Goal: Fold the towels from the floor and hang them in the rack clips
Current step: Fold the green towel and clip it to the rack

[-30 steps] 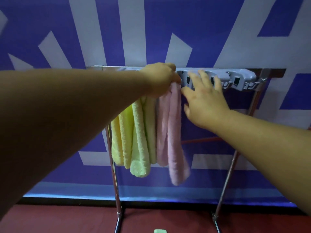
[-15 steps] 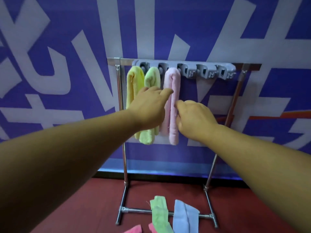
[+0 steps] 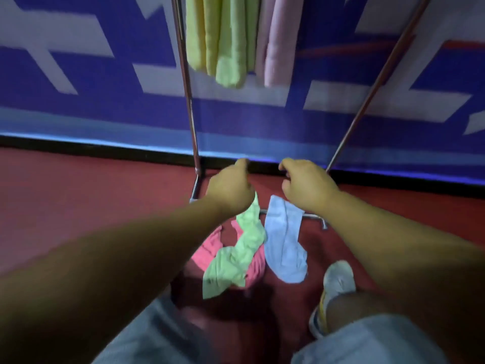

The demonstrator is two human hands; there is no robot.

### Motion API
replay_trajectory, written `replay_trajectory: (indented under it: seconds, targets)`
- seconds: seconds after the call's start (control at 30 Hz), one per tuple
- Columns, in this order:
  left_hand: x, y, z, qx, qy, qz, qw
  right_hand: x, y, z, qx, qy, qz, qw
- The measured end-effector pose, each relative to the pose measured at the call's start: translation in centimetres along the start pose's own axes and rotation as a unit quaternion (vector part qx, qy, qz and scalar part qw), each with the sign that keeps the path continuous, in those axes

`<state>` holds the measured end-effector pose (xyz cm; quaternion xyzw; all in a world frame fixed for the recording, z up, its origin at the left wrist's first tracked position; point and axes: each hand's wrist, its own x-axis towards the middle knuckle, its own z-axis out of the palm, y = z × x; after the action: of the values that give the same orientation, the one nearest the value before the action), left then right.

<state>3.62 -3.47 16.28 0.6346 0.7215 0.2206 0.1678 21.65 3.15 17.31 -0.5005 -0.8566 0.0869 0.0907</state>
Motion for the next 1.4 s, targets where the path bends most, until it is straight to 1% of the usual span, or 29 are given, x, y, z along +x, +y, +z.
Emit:
replay_trajectory:
  seconds: [0.07,0.13,0.23,0.33,0.43,0.6,0.73,0.8,0.87,0.93,1.0,1.07,1.17,1.23,1.3,1.33,1.4]
  targets:
    - [-1.1,-2.5,4.0,-0.002,-0.043,-0.031,0.999,-1.3,1.9,5.3,0.037,-0.049,0.027,0.998]
    - [-1.4,-4.5,7.2,-0.009,-0.07,-0.049,0.996,-2.2,4.0,10.3,0.072,-0.083,0.06,0.992]
    - [-1.0,-7.1,11.3,-0.046,-0.099,-0.107,0.988,-2.9,6.8,17.1,0.078,-0.157,0.086,0.981]
    - [-0.1,-9.1,15.0,-0.058,-0.143,-0.167,0.974,-2.8,8.9,22.3,0.099,-0.236,0.116,0.96]
    - [1.5,-10.7,18.3,-0.049,-0.184,-0.193,0.962,-1.6,10.6,26.5,0.102,-0.301,0.139,0.938]
    - [4.7,-12.6,22.3,-0.036,-0.231,-0.202,0.951,1.9,11.3,33.0,0.096,-0.342,0.13,0.926]
    - [6.3,-14.8,24.2,-0.055,-0.252,-0.213,0.943,5.3,10.6,38.6,0.105,-0.373,0.14,0.911]
    - [6.8,-16.1,24.6,-0.056,-0.263,-0.233,0.935,6.2,9.8,40.9,0.112,-0.387,0.17,0.899]
    - [7.2,-17.2,24.8,-0.073,-0.262,-0.283,0.92,6.3,9.1,42.9,0.112,-0.393,0.194,0.892]
    - [7.5,-18.2,25.0,-0.108,-0.243,-0.346,0.9,6.0,8.9,44.4,0.091,-0.372,0.215,0.898]
    - [7.5,-18.7,25.1,-0.141,-0.23,-0.388,0.881,5.7,9.0,45.0,0.058,-0.328,0.243,0.911]
    - [7.1,-18.7,24.7,-0.153,-0.23,-0.405,0.872,5.6,8.9,44.5,0.053,-0.265,0.269,0.924]
    - [6.3,-18.0,23.8,-0.152,-0.235,-0.403,0.872,5.5,8.6,42.1,0.09,-0.14,0.285,0.944]
    - [6.0,-16.7,22.3,-0.156,-0.244,-0.378,0.879,5.9,7.9,39.3,0.108,-0.08,0.256,0.957]
    - [5.9,-15.3,20.6,-0.167,-0.237,-0.346,0.892,6.6,6.6,35.4,0.139,-0.043,0.203,0.968]
    - [5.9,-14.4,19.4,-0.185,-0.22,-0.337,0.897,6.8,5.8,32.9,0.16,-0.022,0.184,0.97]
    - [5.9,-12.8,17.0,-0.256,-0.16,-0.349,0.887,6.9,3.6,27.0,0.223,0.025,0.185,0.957]
